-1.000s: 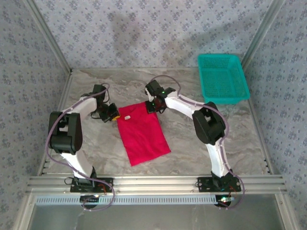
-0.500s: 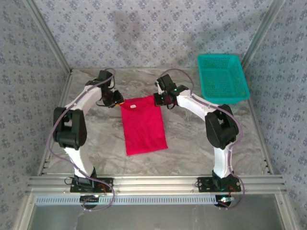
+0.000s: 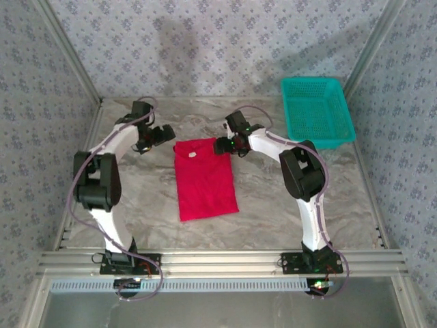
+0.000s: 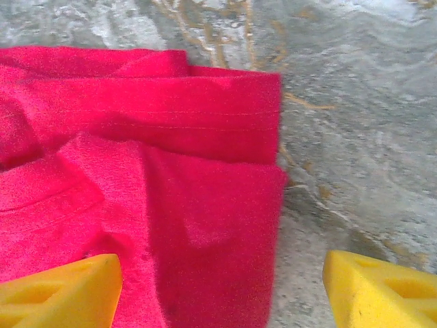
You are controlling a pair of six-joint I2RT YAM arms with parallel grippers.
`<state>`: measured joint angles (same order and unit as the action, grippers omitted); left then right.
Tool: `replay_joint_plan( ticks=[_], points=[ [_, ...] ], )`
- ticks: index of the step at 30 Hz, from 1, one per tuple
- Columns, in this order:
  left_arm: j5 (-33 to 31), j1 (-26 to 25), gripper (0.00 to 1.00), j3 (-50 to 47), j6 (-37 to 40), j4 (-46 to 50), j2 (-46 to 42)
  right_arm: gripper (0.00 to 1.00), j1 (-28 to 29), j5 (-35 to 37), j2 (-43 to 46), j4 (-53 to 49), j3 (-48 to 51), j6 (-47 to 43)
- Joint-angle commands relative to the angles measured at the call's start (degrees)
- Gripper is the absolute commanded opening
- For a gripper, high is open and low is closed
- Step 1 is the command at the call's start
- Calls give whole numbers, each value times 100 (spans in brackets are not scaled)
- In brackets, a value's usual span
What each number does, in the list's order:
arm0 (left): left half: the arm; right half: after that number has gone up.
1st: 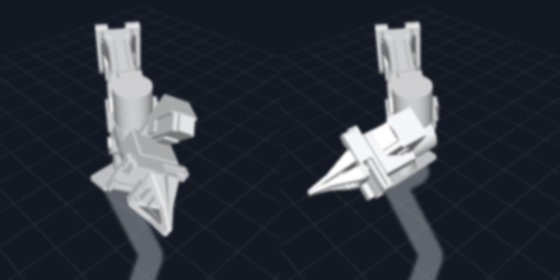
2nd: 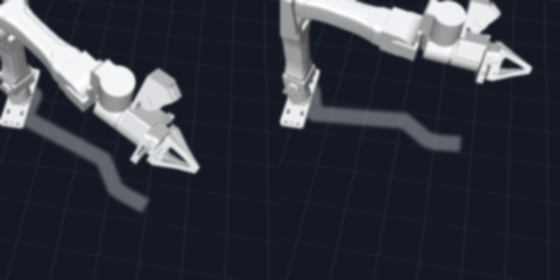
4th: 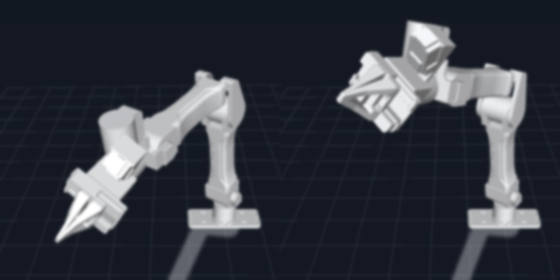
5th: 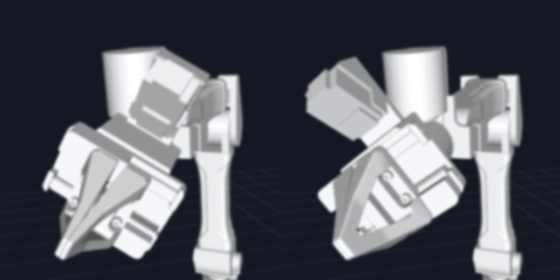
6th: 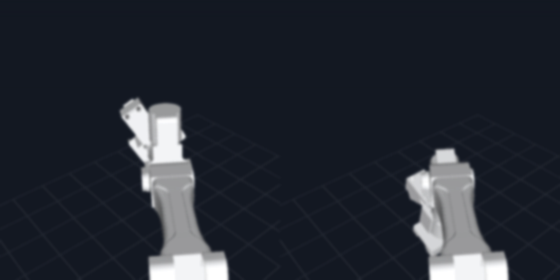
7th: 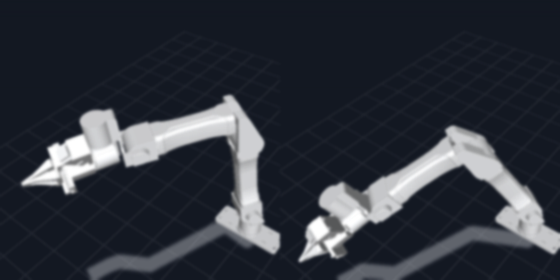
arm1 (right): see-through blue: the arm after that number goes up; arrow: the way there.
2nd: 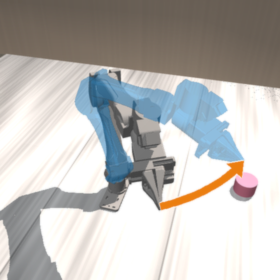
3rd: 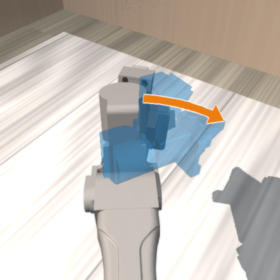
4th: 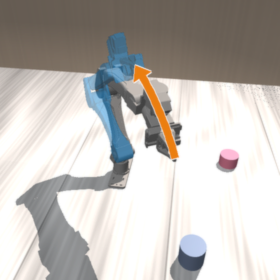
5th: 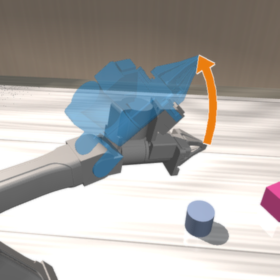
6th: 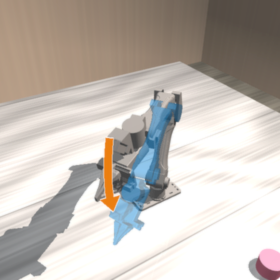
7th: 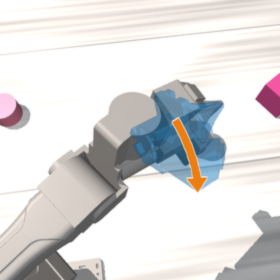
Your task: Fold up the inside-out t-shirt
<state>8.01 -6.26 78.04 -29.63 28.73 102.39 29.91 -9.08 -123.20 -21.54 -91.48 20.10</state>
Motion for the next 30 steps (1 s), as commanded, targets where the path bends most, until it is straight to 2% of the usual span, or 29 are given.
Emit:
replay_joint_plan(
  ticks=[1,3,5,8,10,12,18,24,30],
  points=[
    [447,357,100,-501,-192,-734,-407,76,6,-388,-474,59,-363,3],
    [1006,450,99,-886,-261,-1181,-619,72,-2,-432,-710,16,-554,29],
    [1305,453,89,-1160,-252,-1447,-750,63,2,-486,-863,26,-646,49],
    [1681,408,75,-1362,-308,-1588,-642,37,30,-546,-926,78,-657,99],
    [1767,294,71,-1420,-244,-1598,-443,19,56,-469,-868,84,-589,91],
    [1729,144,68,-1436,-194,-1617,-244,9,52,-412,-800,137,-452,86],
    [1770,-232,66,-1230,-348,-1862,452,8,3,-428,-765,170,-329,103],
    [1863,-469,58,-740,-542,-1953,1179,7,-5,-463,-801,173,-368,117],
    [2046,-606,31,-666,-940,-2268,1537,1,-26,-489,-883,163,-388,116]
  ],
)
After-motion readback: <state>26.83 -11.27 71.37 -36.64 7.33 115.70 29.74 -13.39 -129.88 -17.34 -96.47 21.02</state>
